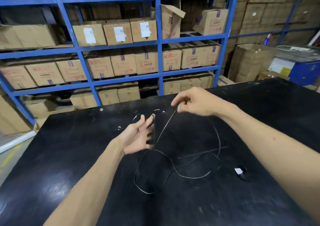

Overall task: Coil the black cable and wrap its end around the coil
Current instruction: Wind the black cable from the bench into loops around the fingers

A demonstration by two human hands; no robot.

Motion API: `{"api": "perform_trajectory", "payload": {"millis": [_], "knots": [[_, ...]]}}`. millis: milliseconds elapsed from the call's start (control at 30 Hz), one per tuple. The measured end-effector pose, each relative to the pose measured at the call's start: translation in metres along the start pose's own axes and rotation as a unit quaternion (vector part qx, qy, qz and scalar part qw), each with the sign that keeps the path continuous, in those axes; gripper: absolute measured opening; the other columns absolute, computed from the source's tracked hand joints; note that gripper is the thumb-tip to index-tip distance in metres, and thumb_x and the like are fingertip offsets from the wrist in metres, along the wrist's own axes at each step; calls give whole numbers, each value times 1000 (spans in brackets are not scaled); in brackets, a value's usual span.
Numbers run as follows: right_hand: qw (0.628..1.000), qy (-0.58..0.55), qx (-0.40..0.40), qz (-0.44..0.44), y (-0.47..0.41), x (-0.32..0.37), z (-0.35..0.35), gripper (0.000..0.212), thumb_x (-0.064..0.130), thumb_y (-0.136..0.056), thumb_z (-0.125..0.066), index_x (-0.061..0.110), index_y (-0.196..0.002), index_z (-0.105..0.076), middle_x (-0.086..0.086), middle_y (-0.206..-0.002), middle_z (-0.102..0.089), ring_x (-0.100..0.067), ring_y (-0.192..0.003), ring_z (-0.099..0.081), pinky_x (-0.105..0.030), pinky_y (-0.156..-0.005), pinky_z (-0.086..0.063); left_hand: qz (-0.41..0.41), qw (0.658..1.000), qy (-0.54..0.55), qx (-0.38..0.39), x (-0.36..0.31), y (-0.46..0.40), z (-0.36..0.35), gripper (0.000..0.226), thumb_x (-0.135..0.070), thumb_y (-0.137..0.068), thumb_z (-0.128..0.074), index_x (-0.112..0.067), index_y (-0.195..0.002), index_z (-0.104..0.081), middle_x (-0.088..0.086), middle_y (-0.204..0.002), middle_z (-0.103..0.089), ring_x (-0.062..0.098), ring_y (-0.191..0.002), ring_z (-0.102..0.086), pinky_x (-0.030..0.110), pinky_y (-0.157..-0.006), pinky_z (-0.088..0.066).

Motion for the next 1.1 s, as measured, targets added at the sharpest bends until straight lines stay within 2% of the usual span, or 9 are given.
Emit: {"api": "perform_trajectory", "payload": {"millis": [100, 167, 333, 433, 633, 733, 900, 1000, 1100], "knots": [[997, 72, -22, 16, -21, -1, 11, 19, 24, -90, -76, 31, -109, -76, 15, -96, -70, 0, -91, -64, -27, -81, -51, 49, 996, -36, 69, 26, -7, -23, 51, -64, -100, -27, -46, -142, -50, -9, -133, -60, 15, -102, -59, 36, -91, -40], [997, 63, -42, 11, -30, -10, 12, 15, 27, -87, -80, 29, -102, -78, 13, -99, -71, -5, -97, -64, -31, -87, -52, 63, 991, -41, 107, 31, -6, -37, 53, -63, -100, -27, -46, -148, -42, -9, -141, -53, 18, -115, -48, 42, -102, -31], [995, -68, -66, -24, -30, -36, -15, 13, 32, -90, -77, 30, -101, -82, 12, -89, -77, 1, -81, -67, -25, -78, -49, -4, 987, 13, 158, -3, 16, -56, 56, -62, -97, -31, -46, -150, -37, 0, -164, -27, 36, -150, -21, 65, -120, -13], [984, -165, -55, -43, -23, -38, -53, 21, 21, -98, -64, 35, -100, -80, -8, -88, -79, -27, -68, -63, -40, -67, -54, -87, 974, 73, 194, -32, 22, -63, 57, -58, -101, -30, -41, -155, -29, 12, -167, -18, 48, -150, -14, 71, -118, -9], [965, -259, 13, -39, 5, -13, -103, 24, 39, -104, -56, 33, -118, -75, 1, -69, -68, -11, -55, -49, -23, -50, -42, -223, 965, 112, 79, -85, 16, -54, 51, -57, -103, -28, -37, -144, -50, 18, -162, -30, 52, -145, -25, 74, -113, -17], [973, -225, 6, -47, 22, -10, -86, 24, 37, -105, -55, 30, -108, -78, 2, -62, -63, -12, -52, -47, -22, -53, -42, -256, 961, 100, 22, -99, 19, -21, 52, -57, -102, -30, -37, -147, -47, 13, -157, -38, 43, -142, -35, 71, -116, -15], [979, -188, 32, -75, 37, -5, -34, 27, 37, -99, -63, 16, -89, -78, 2, -63, -56, -13, -51, -44, -24, -50, -35, -141, 986, -34, -83, -79, 18, 14, 56, -56, -103, -29, -33, -154, -34, -6, -168, -8, 22, -155, 9, 55, -121, 8], [979, -191, 10, -69, 26, 6, 6, 24, 30, -99, -66, 9, -92, -75, 4, -63, -52, -7, -46, -40, -18, -45, -32, -24, 981, -156, -115, -48, 11, 9, 48, -47, -105, -33, -26, -144, -52, -17, -158, -31, 2, -148, -19, 36, -123, -1], [971, -203, -97, -76, 4, 0, 45, 26, 29, -100, -64, 18, -77, -70, 7, -59, -51, -7, -44, -36, -20, -46, -31, 46, 979, -191, -60, -21, 6, -3, 47, -47, -100, -45, -21, -135, -64, -19, -139, -58, -7, -124, -50, 24, -121, -11]]}}
Point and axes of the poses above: each hand's wrist, its own y-axis away from the middle knuckle, its own z-axis out of the back of the hand, x = y × z, the point moved 3 cm from there along -y, towards the middle knuckle
